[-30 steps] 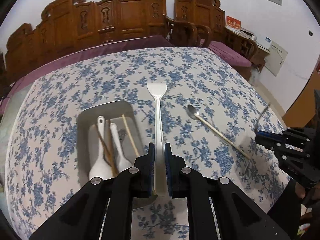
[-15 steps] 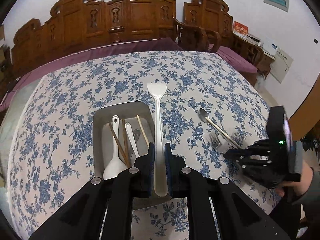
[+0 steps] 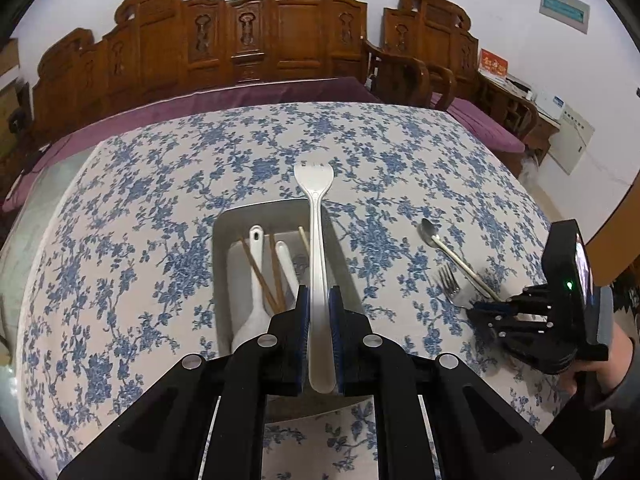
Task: Organize utensils
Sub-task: 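Carry the white ceramic spoon into the tray and open the left gripper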
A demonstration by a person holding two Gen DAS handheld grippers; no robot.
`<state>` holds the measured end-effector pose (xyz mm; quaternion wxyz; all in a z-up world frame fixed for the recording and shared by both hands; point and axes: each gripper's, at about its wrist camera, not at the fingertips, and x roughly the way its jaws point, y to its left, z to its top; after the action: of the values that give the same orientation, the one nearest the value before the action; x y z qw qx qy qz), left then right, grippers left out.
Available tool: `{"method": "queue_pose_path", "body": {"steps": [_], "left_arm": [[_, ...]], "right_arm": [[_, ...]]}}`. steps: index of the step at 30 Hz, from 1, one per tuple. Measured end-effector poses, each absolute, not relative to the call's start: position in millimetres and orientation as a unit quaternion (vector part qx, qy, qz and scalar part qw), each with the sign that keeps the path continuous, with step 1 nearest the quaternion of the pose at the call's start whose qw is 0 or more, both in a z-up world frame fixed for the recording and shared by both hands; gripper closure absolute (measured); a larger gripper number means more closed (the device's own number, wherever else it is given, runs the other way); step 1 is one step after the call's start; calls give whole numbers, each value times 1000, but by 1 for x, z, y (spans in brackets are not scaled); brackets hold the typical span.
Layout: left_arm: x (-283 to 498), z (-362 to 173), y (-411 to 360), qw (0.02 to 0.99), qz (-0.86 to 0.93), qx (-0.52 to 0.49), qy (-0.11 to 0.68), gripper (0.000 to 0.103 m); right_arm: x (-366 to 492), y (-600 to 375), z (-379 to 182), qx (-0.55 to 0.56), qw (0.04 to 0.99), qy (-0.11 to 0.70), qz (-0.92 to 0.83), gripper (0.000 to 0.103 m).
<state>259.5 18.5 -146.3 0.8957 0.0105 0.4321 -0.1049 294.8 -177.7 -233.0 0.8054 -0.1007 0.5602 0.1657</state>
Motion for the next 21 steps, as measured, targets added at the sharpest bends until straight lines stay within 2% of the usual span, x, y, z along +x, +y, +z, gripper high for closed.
{"method": "queue_pose_path", "body": {"steps": [4,21], "left_arm": [[266,-156,25,893,-96,13,440,94],[279,-188,44,878,-80,1,471,93]], "right_arm": [[296,-176,-231,-94,804,562,168,95],[308,-99,-124,-80,848,462,249,95]]}}
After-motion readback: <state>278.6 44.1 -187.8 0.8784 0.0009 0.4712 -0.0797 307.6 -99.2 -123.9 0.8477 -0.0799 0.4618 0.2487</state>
